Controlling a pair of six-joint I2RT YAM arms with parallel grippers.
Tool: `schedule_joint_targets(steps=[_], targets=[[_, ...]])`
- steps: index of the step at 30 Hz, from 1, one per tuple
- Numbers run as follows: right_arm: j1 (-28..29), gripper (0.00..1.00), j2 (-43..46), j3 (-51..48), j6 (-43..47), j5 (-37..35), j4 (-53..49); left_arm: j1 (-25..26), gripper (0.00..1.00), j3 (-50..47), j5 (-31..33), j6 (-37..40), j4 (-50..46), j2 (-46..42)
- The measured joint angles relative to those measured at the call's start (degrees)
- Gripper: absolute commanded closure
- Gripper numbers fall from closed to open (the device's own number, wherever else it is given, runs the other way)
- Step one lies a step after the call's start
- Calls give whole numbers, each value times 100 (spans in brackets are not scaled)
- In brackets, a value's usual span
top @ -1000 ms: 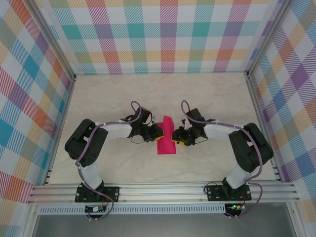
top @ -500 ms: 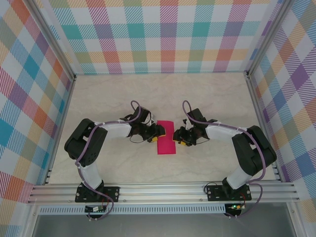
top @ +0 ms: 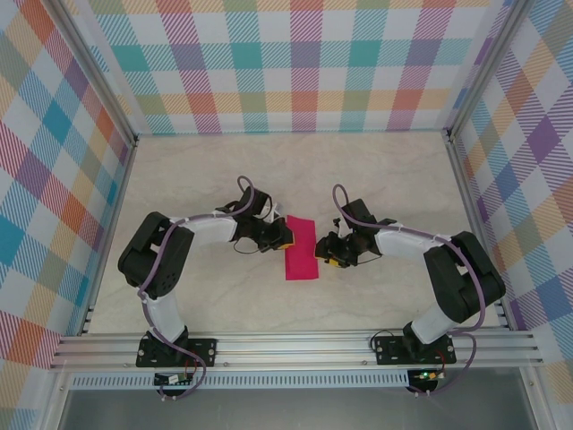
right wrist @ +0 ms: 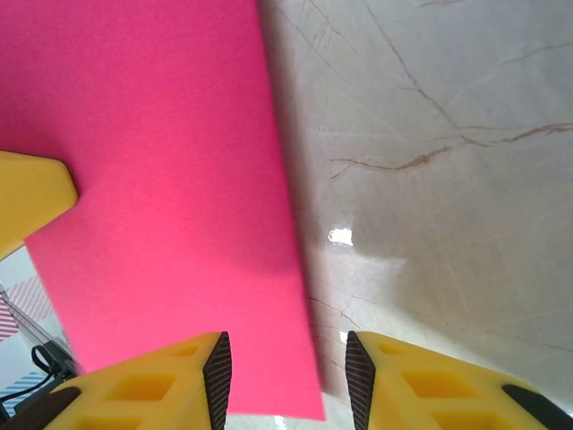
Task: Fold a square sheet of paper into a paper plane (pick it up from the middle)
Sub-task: Fold the triangle a second time at the center of the table.
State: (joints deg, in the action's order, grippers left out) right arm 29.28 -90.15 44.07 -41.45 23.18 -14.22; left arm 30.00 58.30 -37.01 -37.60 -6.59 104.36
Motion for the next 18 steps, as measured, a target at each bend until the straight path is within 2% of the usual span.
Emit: schedule_joint_targets(steps=[6, 12, 18], targets=[[0, 59, 177, -22, -81, 24, -2, -129, 100, 922, -50, 940, -1318, 2], [0, 58, 767, -22, -164, -153, -116, -133, 100, 1652, -240, 1740, -2389, 4], [4, 55, 1416, -24, -186, -549, -485, -133, 100, 2568, 234, 2417, -3709, -111]])
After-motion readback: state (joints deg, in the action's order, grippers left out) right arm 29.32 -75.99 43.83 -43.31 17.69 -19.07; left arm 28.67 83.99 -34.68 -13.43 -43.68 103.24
